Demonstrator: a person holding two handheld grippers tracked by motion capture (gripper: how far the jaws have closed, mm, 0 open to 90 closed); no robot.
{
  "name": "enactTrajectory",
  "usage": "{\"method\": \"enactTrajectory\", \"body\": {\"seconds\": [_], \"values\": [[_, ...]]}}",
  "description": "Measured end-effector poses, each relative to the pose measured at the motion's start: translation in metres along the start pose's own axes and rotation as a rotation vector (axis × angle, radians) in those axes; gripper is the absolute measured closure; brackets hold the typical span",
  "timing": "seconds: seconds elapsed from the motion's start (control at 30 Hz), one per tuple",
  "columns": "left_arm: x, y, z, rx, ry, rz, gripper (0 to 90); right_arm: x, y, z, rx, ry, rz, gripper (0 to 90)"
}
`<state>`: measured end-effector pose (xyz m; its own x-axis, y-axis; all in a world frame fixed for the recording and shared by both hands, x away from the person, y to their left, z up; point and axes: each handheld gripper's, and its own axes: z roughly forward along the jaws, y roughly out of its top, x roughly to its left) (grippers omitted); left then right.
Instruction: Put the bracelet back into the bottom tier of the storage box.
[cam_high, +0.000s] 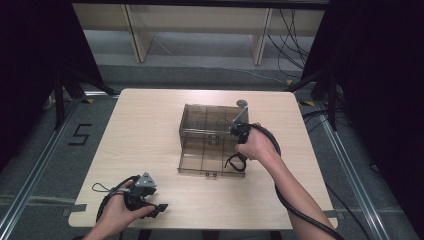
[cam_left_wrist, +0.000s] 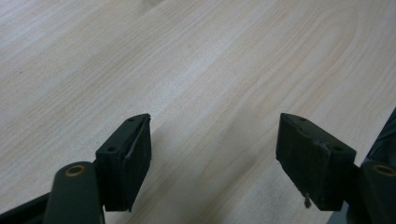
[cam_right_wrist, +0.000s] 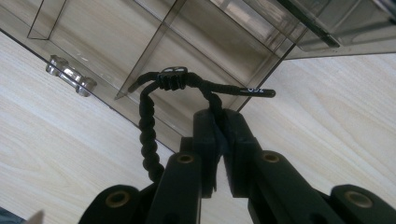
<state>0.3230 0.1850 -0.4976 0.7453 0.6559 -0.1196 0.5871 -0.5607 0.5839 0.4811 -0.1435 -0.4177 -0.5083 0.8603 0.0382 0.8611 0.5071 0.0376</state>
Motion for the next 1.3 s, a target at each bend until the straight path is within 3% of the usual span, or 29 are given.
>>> {"method": "enactTrajectory", "body": {"seconds": [0.27,0.37,0.5,0.57,0.7,0.77,1.3], "values": [[0.0,0.0,-0.001,0.005,0.003,0.001,26.8,0.001,0.002,0.001,0.006,-0.007,-0.026,84.8],[0.0,0.0,0.0,0.006,0.003,0.002,26.8,0.003,0.003,0.002,0.007,-0.014,-0.014,84.8],[0.0,0.0,-0.001,0.004,0.001,0.002,26.8,0.002,0.005,0.004,0.003,-0.015,-0.053,84.8],[0.0,0.0,-0.001,0.004,0.002,0.0,26.8,0.002,0.006,0.005,0.01,0.002,-0.046,84.8],[0.0,0.0,-0.001,0.003,0.004,0.001,26.8,0.003,0.007,0.007,0.003,-0.027,-0.069,84.9],[0.0,0.0,-0.001,0.009,0.002,-0.002,26.8,0.006,0.007,0.007,0.022,-0.022,-0.039,84.8],[0.0,0.0,-0.001,0.005,-0.006,-0.002,26.8,0.008,0.011,0.013,0.031,-0.035,-0.047,84.8]]}}
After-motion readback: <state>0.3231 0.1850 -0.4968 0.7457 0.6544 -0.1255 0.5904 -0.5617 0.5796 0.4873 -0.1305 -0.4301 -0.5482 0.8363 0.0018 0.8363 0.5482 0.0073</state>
